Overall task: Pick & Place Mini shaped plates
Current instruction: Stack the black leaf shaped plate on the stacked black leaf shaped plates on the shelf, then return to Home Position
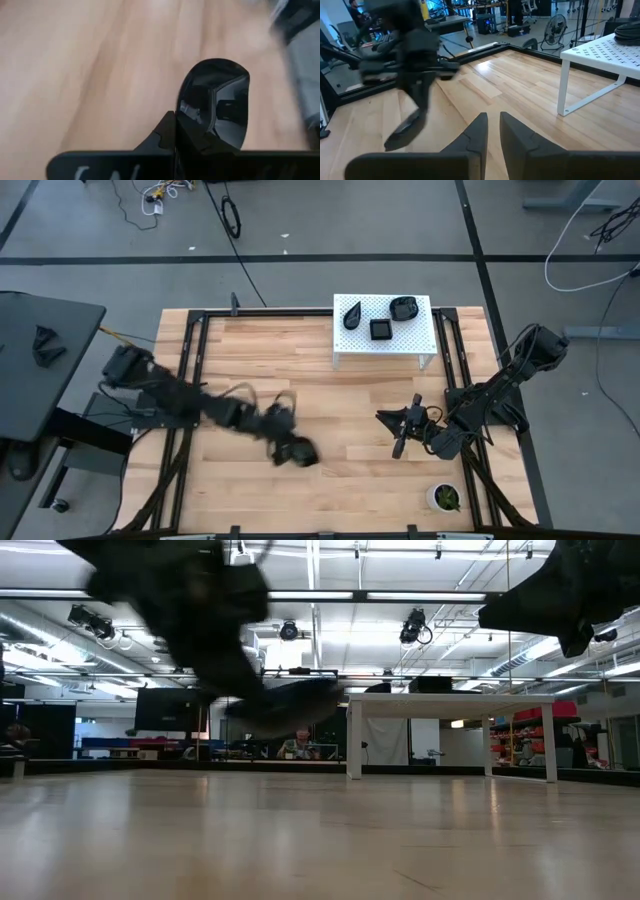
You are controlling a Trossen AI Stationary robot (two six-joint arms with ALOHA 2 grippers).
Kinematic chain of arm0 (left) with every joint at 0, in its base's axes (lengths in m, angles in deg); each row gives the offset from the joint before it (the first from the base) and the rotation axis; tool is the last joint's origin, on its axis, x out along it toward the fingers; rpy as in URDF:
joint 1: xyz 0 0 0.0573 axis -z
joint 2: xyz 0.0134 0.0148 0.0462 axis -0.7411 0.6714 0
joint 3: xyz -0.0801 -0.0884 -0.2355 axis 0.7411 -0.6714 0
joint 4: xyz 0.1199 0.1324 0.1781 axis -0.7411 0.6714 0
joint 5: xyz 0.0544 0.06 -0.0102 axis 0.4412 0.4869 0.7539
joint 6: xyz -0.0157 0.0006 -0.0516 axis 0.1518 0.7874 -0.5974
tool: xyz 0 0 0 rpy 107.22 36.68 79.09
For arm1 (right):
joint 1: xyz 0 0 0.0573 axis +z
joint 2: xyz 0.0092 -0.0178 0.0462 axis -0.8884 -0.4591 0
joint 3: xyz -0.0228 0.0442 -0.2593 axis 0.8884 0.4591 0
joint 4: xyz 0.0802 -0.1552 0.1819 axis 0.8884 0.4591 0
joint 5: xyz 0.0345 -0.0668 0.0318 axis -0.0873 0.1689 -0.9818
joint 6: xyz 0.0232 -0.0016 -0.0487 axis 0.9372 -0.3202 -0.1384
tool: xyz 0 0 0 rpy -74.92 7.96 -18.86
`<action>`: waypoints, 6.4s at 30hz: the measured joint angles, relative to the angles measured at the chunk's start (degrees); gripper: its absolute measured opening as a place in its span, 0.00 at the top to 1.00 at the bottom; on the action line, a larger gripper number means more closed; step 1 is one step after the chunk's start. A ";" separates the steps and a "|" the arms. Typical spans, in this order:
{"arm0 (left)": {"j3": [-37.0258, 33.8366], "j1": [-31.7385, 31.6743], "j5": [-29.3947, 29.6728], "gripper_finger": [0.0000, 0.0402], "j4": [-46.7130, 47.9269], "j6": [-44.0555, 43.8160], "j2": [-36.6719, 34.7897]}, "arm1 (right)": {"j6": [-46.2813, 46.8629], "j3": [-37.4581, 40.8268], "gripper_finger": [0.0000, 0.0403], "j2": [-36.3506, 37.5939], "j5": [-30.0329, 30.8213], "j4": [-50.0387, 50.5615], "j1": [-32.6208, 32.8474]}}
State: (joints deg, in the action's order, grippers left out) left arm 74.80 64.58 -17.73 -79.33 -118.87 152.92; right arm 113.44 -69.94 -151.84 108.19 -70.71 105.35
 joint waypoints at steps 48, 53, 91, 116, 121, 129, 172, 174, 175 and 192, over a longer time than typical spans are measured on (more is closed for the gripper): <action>14.98 7.58 6.65 0.94 35.22 -2.42 5.67 | -11.98 -24.17 0.56 -29.22 -53.58 24.10 -29.39; 7.13 14.35 12.59 0.94 23.44 -3.66 5.30 | -14.34 -24.17 0.61 -29.24 -61.18 23.28 -30.93; 4.04 20.47 26.56 0.94 17.96 -11.23 5.39 | -1.39 -24.09 0.99 25.17 -33.69 58.45 -70.20; 4.03 20.04 26.54 0.94 17.86 -11.23 5.43 | -3.97 -7.56 0.74 24.25 -48.36 27.34 -91.73; 4.04 20.06 26.56 0.94 17.86 -11.26 5.43 | -11.98 -7.39 0.61 25.42 -60.09 20.50 -88.09; 4.03 20.06 29.19 0.94 17.64 -11.30 5.43 | -14.10 -7.39 0.59 28.57 -81.92 8.11 -63.85; 4.02 18.46 31.92 0.94 17.62 -11.76 5.43 | -20.50 -7.59 0.73 54.88 -61.43 39.77 -31.76; 4.02 18.44 31.92 0.94 17.64 -11.76 5.43 | -21.88 -6.43 0.73 59.15 -61.98 38.97 -31.76; 4.03 18.44 31.92 0.94 17.62 -11.76 5.43 | -22.75 -5.17 0.73 61.18 -62.84 37.24 -31.76; 4.02 18.40 31.90 0.94 17.67 -11.32 5.48 | -24.36 20.27 0.73 72.67 -64.50 16.82 -35.97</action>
State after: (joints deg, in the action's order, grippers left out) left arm 78.82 82.98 14.17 -61.66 -130.19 158.39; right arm 89.08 -49.67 -79.17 43.69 -53.89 69.38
